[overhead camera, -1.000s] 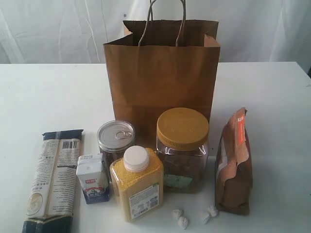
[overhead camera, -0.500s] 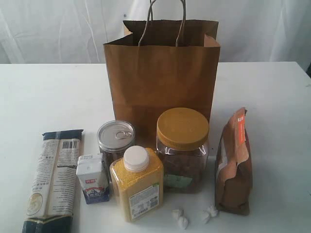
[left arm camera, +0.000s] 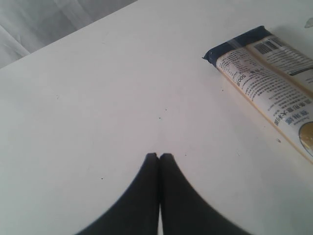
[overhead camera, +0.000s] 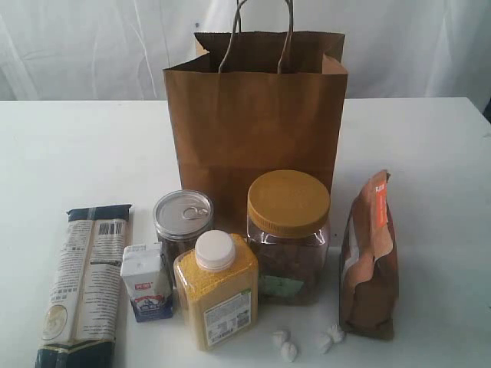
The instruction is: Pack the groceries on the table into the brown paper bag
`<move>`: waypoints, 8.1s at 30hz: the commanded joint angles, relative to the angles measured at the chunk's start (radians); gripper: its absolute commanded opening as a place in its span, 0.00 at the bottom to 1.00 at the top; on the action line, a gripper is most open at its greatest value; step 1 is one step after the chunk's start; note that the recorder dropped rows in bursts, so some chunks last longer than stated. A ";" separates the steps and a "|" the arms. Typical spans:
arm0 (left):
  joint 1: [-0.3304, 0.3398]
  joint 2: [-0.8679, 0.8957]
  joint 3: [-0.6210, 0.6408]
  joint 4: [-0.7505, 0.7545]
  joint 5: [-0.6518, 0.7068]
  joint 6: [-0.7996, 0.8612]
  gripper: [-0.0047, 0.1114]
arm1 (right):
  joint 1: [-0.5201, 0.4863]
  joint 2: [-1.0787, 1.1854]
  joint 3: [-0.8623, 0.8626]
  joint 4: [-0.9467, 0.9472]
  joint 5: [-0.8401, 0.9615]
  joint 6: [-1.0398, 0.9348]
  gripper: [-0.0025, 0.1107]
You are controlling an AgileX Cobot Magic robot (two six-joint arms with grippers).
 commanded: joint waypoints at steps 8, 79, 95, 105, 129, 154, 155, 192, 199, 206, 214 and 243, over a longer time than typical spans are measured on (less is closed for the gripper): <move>0.002 -0.005 0.006 -0.003 -0.005 0.000 0.04 | 0.000 0.002 -0.428 -0.061 0.015 -0.683 0.02; 0.002 -0.005 0.006 -0.003 -0.005 0.000 0.04 | 1.300 1.289 -0.964 -0.062 1.846 -2.413 0.28; 0.002 -0.005 0.006 -0.003 -0.005 0.000 0.04 | 1.291 1.289 -1.002 -0.069 1.697 -2.095 0.62; 0.002 -0.005 0.006 -0.003 -0.005 0.000 0.04 | 1.102 1.453 -1.245 -0.125 1.981 -2.292 0.62; 0.002 -0.005 0.006 -0.003 -0.005 0.000 0.04 | 1.102 1.460 -1.243 -0.098 1.793 -1.937 0.82; 0.002 -0.005 0.006 -0.003 -0.005 0.000 0.04 | 1.089 1.672 -1.243 -0.155 1.755 -2.618 0.82; 0.002 -0.005 0.006 -0.003 -0.005 0.000 0.04 | 1.073 1.681 -1.243 -0.149 1.749 -2.606 0.81; 0.002 -0.005 0.006 -0.003 -0.005 0.000 0.04 | 1.036 1.745 -1.241 -0.071 1.789 -2.453 0.23; 0.002 -0.005 0.006 -0.003 -0.005 0.000 0.04 | 1.036 1.678 -1.243 -0.071 1.799 -2.353 0.12; 0.002 -0.005 0.006 -0.003 -0.005 0.000 0.04 | 1.036 1.513 -1.264 0.002 1.774 -2.227 0.10; 0.002 -0.005 0.006 -0.003 -0.005 0.000 0.04 | 1.036 1.254 -1.346 0.410 1.806 -2.227 0.10; 0.002 -0.005 0.006 -0.003 -0.005 0.000 0.04 | 0.899 1.092 -1.404 -0.975 1.671 -1.167 0.08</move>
